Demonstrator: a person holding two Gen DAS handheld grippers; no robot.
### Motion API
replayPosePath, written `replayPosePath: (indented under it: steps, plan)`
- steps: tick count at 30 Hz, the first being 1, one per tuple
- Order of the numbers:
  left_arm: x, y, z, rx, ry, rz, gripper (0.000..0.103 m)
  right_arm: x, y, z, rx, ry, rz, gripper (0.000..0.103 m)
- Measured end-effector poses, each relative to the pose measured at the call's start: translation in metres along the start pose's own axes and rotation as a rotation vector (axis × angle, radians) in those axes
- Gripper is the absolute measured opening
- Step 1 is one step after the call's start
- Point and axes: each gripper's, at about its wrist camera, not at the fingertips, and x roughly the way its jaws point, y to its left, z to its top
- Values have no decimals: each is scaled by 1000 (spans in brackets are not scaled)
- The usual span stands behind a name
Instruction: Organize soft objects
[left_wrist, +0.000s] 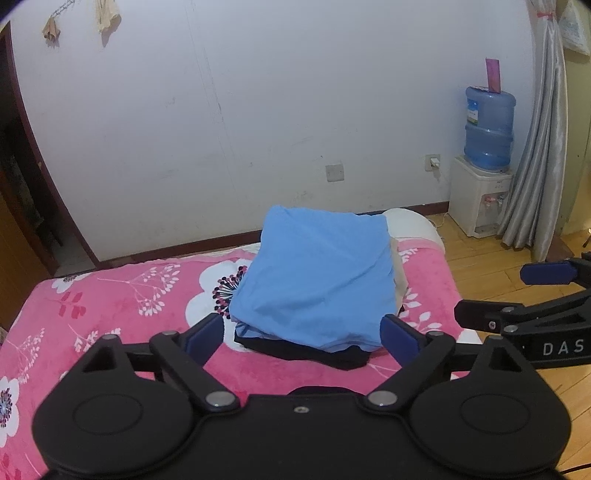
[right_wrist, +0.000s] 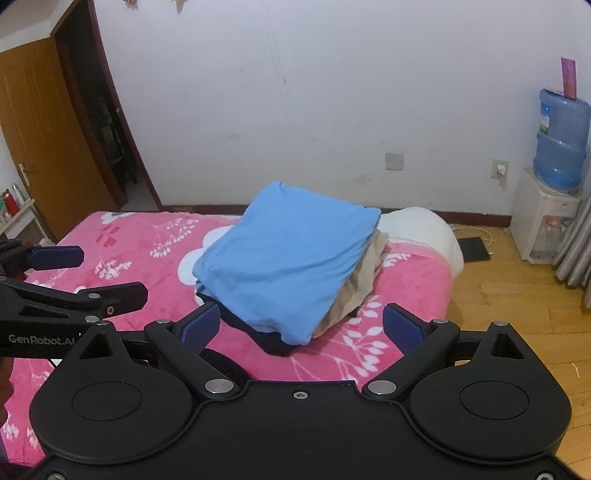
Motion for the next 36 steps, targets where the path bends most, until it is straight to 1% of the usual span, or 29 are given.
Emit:
replayPosePath:
  steps: [9,36]
  plan:
    - [1,0,-1,7,-2,0,91,0,-2,-1,4,-2,-16,96]
    - [0,-4,1,12,3,2,92,2,-1,-2,-8,11,-7,96]
